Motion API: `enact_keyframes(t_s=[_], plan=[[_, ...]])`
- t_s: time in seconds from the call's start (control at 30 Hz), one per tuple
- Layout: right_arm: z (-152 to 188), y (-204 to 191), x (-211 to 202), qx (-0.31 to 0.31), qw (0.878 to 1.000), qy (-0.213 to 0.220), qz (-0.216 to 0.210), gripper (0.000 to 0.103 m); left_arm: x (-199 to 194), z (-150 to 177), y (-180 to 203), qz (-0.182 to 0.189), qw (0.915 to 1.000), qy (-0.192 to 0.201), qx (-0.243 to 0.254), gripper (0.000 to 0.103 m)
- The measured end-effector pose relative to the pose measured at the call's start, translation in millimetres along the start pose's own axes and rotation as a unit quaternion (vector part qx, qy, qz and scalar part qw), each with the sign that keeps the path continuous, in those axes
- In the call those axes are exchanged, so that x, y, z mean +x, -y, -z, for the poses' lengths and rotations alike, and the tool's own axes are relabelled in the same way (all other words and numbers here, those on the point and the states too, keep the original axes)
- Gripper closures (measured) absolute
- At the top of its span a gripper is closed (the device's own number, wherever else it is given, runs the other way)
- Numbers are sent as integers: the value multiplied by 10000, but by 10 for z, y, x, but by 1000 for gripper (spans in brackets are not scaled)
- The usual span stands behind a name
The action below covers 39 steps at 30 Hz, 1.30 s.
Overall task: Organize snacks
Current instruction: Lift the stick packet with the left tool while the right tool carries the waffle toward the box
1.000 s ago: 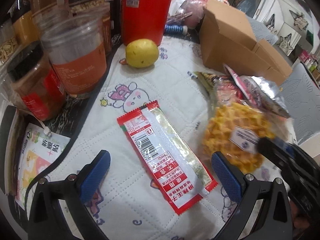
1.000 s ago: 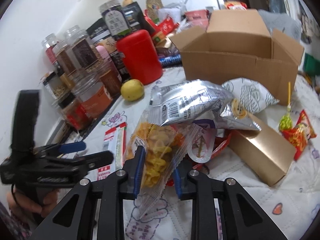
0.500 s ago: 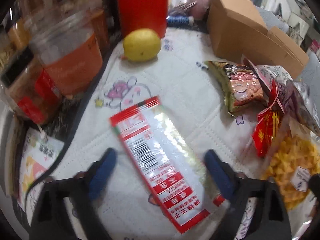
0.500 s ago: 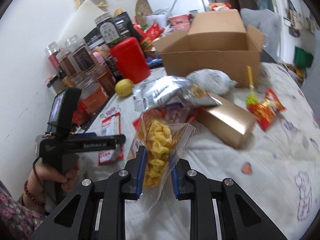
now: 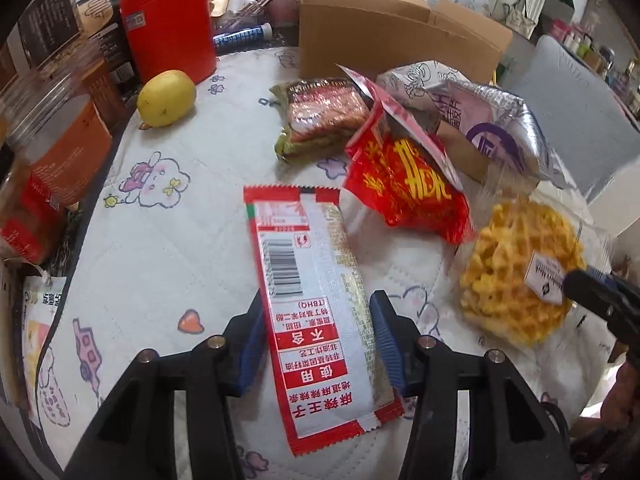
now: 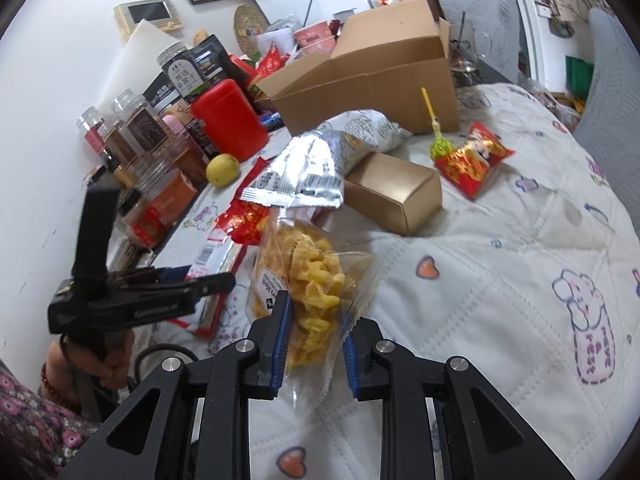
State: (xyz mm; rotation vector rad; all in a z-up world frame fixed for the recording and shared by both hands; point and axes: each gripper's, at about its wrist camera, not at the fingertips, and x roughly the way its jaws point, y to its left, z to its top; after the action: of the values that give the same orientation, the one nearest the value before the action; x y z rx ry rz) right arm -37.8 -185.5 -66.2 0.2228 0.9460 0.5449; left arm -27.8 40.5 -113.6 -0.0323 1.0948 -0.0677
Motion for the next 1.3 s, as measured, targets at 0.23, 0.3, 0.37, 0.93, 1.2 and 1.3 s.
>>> enact_keyframes(t_s=[0.23,0.3,0.37,0.93,1.2,1.3], plan=[[12,206,236,714,9948,-259,-674,38,-15,21,36,-133,9999,105,15,52],[26,221,293,797,9931,-286,-808,37,-13,22,30,-126,9998,141,4,52],[24,209,334,786,9932,-261,-813,37,-24,37,61,-150,9997,175,12,52],[-76,-96,68,125,9983,250,-516,85,-264,21,45,201,9982,558,-119,87],[-181,-323,-158,-395,9975,541,-219,87,-275,24,75,218,9979,603,-27,88],[-218,-364,-251,-533,9967,613,-23,87,-282,25,148,55,9977,651,171,88]])
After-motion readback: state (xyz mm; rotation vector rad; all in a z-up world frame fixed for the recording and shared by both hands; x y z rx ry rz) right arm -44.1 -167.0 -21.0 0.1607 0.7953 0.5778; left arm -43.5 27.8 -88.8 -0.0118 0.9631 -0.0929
